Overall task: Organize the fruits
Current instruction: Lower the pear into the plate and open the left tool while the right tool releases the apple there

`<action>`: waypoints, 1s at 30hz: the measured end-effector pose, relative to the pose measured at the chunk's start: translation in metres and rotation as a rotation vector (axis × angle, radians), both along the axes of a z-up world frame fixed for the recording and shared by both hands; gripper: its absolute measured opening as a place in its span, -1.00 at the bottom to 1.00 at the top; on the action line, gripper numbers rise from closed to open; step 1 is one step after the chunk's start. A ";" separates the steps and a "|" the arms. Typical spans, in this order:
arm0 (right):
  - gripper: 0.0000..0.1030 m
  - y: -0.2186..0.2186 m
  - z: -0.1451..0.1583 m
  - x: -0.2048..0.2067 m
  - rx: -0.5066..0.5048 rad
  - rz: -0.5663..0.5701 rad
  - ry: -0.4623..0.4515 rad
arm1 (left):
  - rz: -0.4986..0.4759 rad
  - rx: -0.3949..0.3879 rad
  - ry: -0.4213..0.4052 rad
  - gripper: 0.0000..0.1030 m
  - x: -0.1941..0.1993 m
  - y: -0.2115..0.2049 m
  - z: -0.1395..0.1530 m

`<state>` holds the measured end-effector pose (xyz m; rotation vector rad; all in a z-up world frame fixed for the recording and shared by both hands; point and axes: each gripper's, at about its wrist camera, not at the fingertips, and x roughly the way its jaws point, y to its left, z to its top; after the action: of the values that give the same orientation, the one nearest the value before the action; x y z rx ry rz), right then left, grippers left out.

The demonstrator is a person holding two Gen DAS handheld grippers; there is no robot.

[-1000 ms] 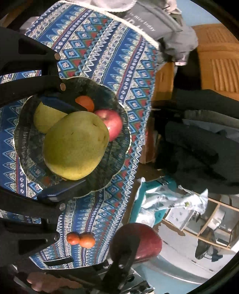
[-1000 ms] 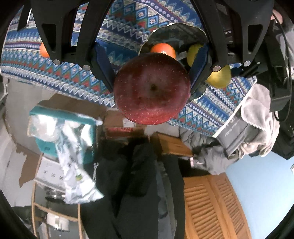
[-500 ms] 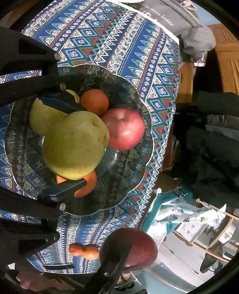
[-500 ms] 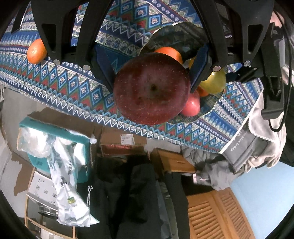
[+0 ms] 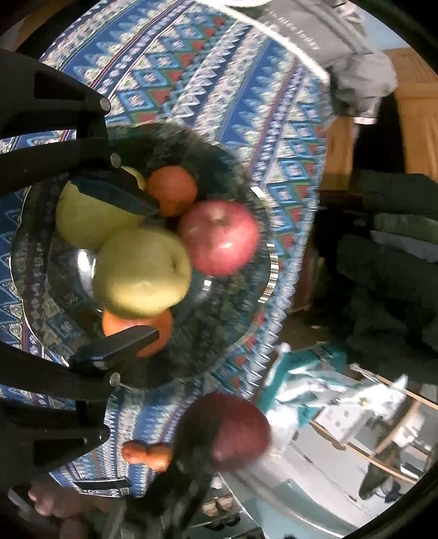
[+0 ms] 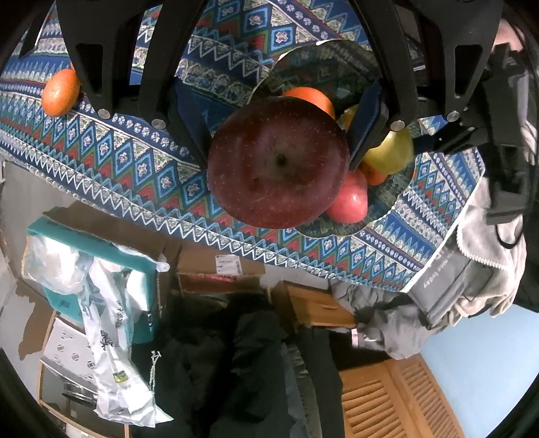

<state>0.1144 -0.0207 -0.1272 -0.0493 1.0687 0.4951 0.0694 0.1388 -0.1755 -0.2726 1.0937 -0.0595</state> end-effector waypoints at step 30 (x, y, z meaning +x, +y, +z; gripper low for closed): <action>0.51 0.042 -0.049 0.019 -0.043 0.076 0.131 | 0.110 0.059 -0.060 0.37 -0.023 0.042 0.031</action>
<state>0.1338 0.0208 -0.1765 -0.0968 1.2093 0.5494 0.0469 0.1805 -0.1446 -0.2756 1.0176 0.0624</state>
